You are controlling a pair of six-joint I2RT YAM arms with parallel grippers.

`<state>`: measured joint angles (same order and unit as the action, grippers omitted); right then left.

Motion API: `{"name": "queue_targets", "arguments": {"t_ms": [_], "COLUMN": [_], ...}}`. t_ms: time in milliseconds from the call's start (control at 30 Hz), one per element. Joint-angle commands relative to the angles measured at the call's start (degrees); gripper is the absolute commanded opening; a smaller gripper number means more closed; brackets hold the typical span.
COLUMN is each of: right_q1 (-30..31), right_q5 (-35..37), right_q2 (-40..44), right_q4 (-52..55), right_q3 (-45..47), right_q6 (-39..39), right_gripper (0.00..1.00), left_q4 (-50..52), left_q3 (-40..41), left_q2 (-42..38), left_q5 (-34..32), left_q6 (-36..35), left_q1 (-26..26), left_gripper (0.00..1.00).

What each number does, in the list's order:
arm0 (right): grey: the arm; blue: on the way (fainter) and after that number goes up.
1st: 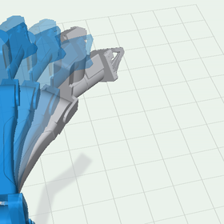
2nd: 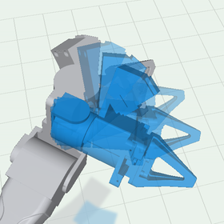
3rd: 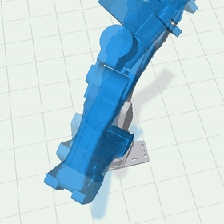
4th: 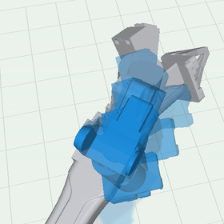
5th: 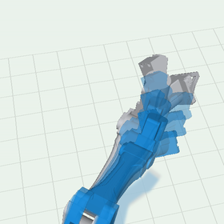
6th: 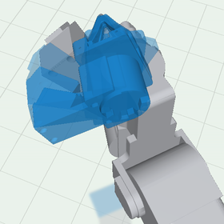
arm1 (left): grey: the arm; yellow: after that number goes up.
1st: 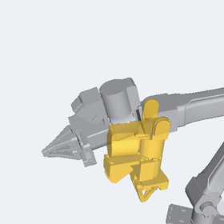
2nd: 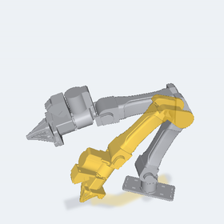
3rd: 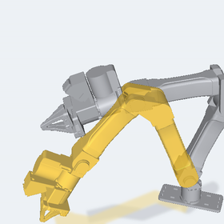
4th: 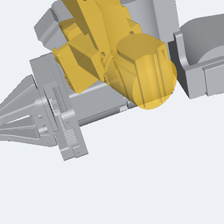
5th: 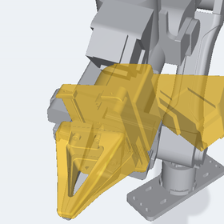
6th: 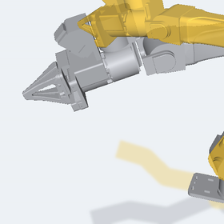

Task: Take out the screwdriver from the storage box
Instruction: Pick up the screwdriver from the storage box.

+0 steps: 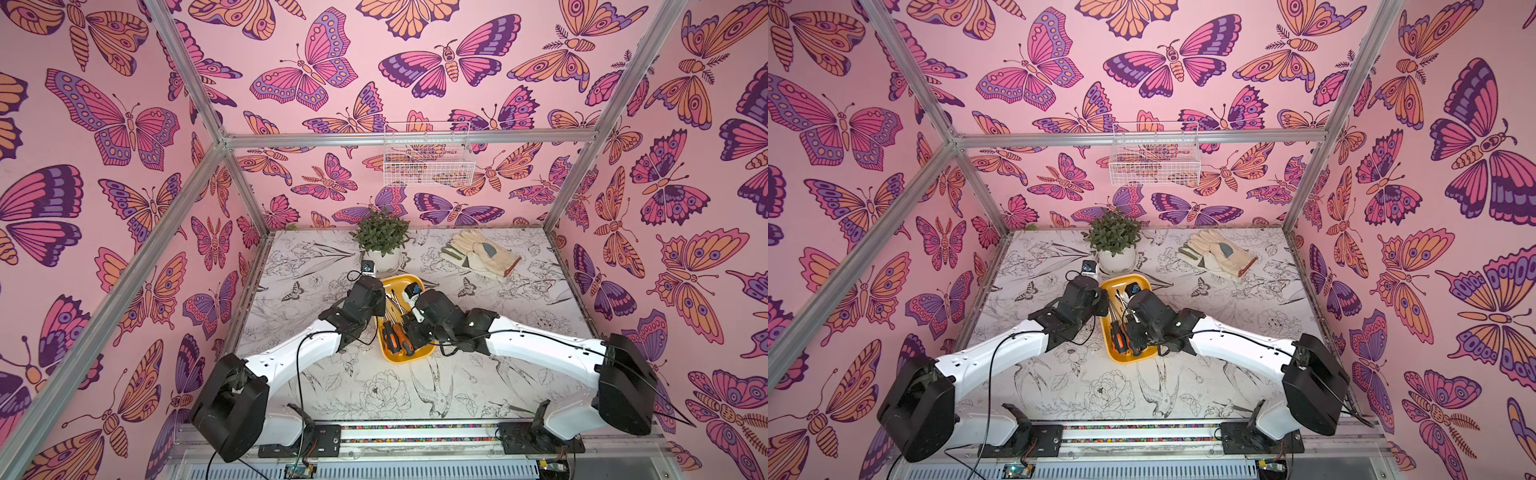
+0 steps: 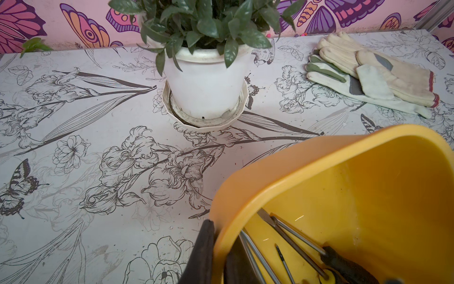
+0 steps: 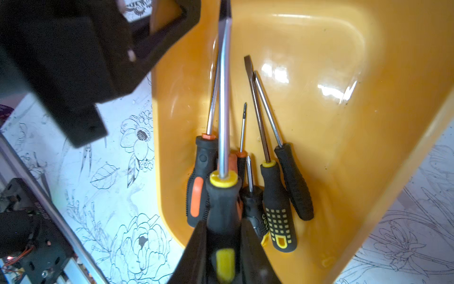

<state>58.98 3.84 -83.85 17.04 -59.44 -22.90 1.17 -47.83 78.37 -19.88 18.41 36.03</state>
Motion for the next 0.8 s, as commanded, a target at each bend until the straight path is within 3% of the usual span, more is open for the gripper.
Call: {"name": "queue_targets", "arguments": {"t_ms": [0,233,400,533,767], "right_q1": [0.36,-0.05,-4.93,-7.29,-7.77], "right_q5": [1.98,14.56,14.78,12.99,7.32], "right_q2": [5.32,20.23,27.07,26.78,16.38], "right_q4": [1.3,7.42,10.41,10.25,5.95], "right_q3": [2.73,13.18,19.85,22.25,20.41], "right_q6": [-2.83,-8.74,-12.79,-14.49,-15.33], "right_gripper": [0.0,0.0,0.0,0.0,0.0], "left_q4": [-3.81,-3.86,-3.89,-3.89,-3.89], "left_q3": [-0.91,-1.4,-0.99,-0.77,-1.25], "left_q2": [1.06,1.76,1.31,0.94,1.77], "left_q5": [-0.06,0.28,0.41,0.58,0.98], "left_q6": [-0.72,-2.83,-3.41,-4.17,-6.89], "left_q1": [0.25,0.27,0.44,0.58,0.53], "left_gripper": [0.0,0.0,0.0,0.0,0.0]}}
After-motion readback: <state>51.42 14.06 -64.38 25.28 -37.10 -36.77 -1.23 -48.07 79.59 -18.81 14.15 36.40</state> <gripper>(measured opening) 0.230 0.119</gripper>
